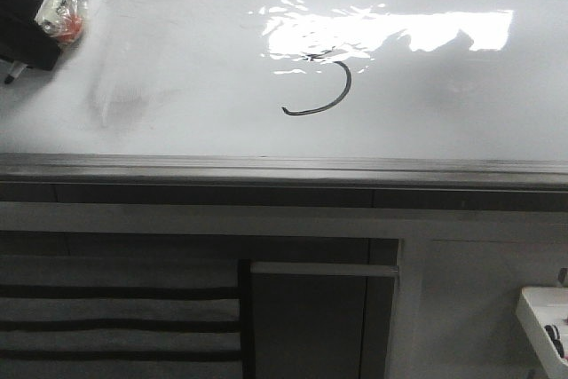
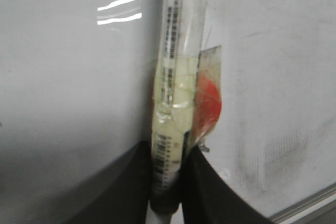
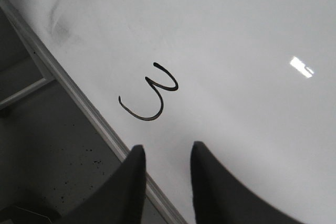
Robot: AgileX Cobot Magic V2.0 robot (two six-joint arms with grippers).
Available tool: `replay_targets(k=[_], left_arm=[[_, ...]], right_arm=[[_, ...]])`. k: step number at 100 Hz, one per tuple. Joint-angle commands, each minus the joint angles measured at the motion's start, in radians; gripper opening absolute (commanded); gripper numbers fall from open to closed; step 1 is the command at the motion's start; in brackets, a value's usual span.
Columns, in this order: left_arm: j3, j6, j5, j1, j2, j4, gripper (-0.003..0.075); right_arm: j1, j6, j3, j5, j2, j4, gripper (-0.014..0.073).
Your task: Write number 3 on whiteboard
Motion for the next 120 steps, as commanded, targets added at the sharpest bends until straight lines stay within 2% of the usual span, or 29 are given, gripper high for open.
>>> replay_targets(k=[1,6,18,23,28,40,58,81,91,120], left_arm=[[-0.026,-0.015,-0.065,-0.002,-0.02,-0.027,0.0009],[-0.026,-0.019,-0.063,-0.002,-0.02,-0.027,0.0074],[-0.026,-0.019,-0.063,-0.002,-0.02,-0.026,0.0328],[-0.026,-0.019,-0.053,-0.002,-0.02,-0.026,0.0396],[-0.026,-0.019,-0.049,-0.002,-0.02,-0.026,0.0425],[-0.026,-0.019,-0.005,-0.002,-0.02,-0.045,0.0417],[-0.026,-0.019,-0.018,-0.002,-0.027,-0.041,0.0417],[-0.026,-0.019,0.042,-0.002,-0.156,-0.03,0.0417],[-0.026,-0.021,0.077,-0.002,-0.247,-0.03,0.0417],[-0.026,-0.09,0.194,-0.002,-0.455,-0.03,0.0417]], right_arm=[[-0.007,-0.001,-0.022,-0.062,-0.024,0.026,0.0169],[-0.007,-0.001,-0.022,-0.064,-0.024,0.026,0.0169],[-0.007,-0.001,-0.022,-0.068,-0.024,0.026,0.0169],[-0.007,-0.001,-0.022,-0.071,-0.024,0.026,0.0169],[-0.007,-0.001,-0.022,-0.074,-0.024,0.026,0.0169],[-0.007,-0.001,-0.022,-0.074,-0.024,0.026,0.0169],[-0.007,0.017,-0.022,-0.074,-0.024,0.026,0.0169],[-0.011,0.147,0.006,-0.093,-0.102,0.026,0.0169],[-0.027,0.212,0.077,-0.172,-0.182,0.026,0.0169],[-0.033,0.212,0.374,-0.348,-0.454,0.024,0.0169]])
